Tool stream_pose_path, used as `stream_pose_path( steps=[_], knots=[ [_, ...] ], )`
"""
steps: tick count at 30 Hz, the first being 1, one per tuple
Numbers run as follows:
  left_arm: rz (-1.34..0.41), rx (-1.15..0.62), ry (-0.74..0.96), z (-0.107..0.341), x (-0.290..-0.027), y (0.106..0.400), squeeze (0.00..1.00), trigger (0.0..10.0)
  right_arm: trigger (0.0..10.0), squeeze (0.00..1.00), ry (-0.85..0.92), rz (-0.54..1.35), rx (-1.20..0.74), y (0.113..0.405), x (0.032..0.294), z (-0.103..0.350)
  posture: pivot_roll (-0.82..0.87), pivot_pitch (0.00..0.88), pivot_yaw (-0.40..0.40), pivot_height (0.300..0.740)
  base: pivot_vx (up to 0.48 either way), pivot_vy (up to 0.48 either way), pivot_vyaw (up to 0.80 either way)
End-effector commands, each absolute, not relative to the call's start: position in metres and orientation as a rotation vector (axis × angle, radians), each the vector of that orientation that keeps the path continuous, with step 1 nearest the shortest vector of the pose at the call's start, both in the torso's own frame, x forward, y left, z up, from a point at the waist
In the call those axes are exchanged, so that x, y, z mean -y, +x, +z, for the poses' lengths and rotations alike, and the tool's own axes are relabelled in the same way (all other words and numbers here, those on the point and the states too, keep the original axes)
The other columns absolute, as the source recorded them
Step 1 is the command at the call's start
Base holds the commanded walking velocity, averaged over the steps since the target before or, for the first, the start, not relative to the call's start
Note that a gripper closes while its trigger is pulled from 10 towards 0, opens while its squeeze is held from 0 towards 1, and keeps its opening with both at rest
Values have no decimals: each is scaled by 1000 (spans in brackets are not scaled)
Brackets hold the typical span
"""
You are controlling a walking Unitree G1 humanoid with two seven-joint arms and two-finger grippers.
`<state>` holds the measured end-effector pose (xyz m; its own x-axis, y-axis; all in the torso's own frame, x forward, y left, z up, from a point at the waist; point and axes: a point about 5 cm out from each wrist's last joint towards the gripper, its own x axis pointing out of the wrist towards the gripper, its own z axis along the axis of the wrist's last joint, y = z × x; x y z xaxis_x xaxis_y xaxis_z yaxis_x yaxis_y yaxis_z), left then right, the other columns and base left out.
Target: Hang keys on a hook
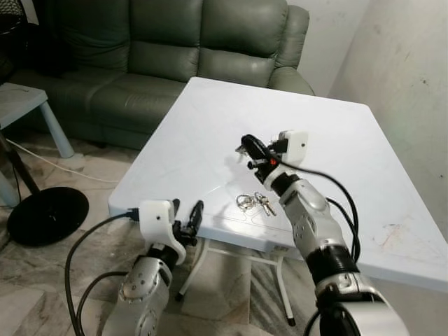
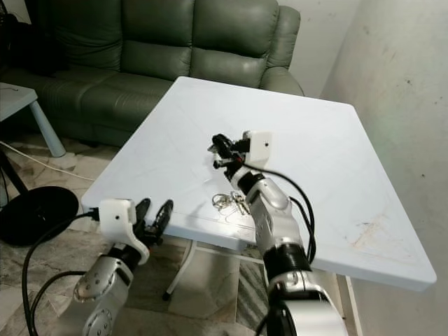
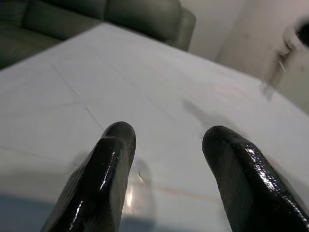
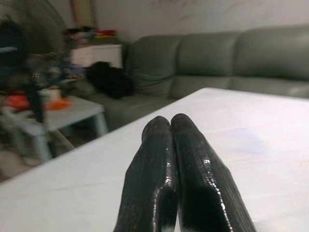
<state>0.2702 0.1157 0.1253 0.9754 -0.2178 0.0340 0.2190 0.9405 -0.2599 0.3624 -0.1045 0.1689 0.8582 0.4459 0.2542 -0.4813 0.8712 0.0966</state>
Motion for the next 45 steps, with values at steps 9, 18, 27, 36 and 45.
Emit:
stream_pose_path(
  steps=[9,18,27,36,45],
  knots=[
    [-217,87,-272,138,-141,291,0,10000,10000,0,117,254,344,328,146,171,244,0,-51,736,0,0,0],
    [-194,85,-264,137,-161,302,0,10000,10000,0,80,123,323,299,162,159,204,0,-30,736,0,0,0],
    [-147,78,-251,135,-172,314,0,10000,10000,0,66,26,260,297,169,150,191,0,0,736,0,0,0],
    [-168,75,-262,132,-171,319,0,10000,10000,0,45,-11,205,293,172,139,175,0,21,736,0,0,0],
    [-161,85,-271,132,-170,326,0,10000,10000,0,10,-20,139,296,174,132,161,0,24,736,0,0,-221]
  ],
)
